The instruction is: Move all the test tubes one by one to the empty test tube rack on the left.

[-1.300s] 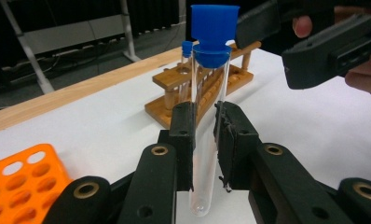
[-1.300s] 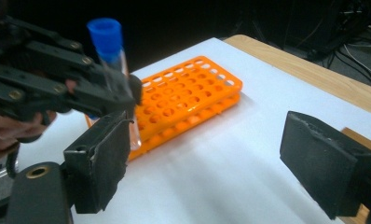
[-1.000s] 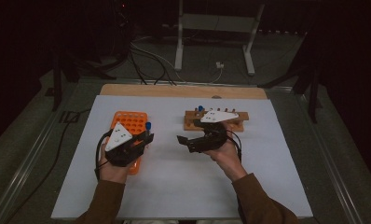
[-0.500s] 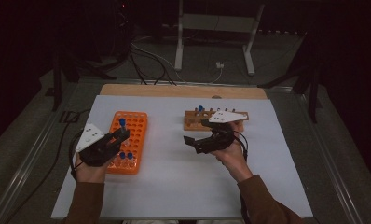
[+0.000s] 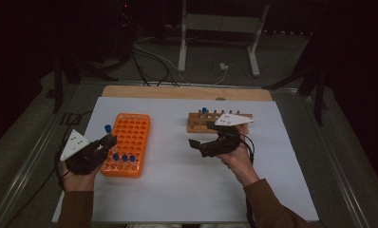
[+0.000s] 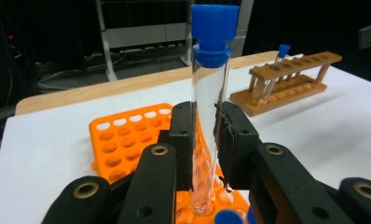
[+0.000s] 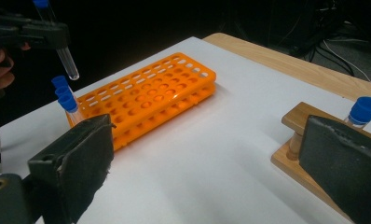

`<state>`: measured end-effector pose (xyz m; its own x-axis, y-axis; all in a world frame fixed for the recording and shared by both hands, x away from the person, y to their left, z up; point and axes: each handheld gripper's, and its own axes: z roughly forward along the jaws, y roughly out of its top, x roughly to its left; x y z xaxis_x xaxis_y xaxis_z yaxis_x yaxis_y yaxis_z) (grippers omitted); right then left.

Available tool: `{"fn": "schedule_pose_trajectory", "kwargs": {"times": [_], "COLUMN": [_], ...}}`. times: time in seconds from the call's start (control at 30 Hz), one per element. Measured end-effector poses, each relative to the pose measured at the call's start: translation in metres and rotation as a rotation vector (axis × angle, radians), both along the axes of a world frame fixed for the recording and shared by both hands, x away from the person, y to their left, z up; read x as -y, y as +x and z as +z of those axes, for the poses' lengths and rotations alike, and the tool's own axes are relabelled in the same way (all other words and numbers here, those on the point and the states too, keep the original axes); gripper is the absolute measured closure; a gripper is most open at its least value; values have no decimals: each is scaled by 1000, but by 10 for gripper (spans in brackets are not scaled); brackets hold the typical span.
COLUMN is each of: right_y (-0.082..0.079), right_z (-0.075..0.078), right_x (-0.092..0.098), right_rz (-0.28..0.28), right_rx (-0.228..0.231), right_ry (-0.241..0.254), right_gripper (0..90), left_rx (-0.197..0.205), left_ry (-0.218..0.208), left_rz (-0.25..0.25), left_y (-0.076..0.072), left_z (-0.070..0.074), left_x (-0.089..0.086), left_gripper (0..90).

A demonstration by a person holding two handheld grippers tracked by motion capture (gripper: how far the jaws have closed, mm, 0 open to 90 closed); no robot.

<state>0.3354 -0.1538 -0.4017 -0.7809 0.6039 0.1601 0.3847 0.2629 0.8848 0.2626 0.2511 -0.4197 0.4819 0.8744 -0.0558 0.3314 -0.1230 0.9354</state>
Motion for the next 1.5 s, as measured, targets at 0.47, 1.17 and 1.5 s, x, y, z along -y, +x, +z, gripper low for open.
{"fn": "schedule_pose_trajectory", "kwargs": {"times": [0.47,1.17,1.5], "right_y": [0,-3,-4], "right_z": [-3,-6,-9], "right_x": [11,14,13], "right_rz": [-25,-19,-6], "right_rx": [3,5,5], "right_ry": [9,12,0], "right_gripper": [35,36,38], "left_rx": [-41,-103,-137], "left_ry": [7,58,103], "left_rz": [25,14,7], "left_y": [-8,-17,-20], "left_z": [-35,-61,-68], "left_x": [-11,-10,-10], "left_gripper": [775,774,774]}}
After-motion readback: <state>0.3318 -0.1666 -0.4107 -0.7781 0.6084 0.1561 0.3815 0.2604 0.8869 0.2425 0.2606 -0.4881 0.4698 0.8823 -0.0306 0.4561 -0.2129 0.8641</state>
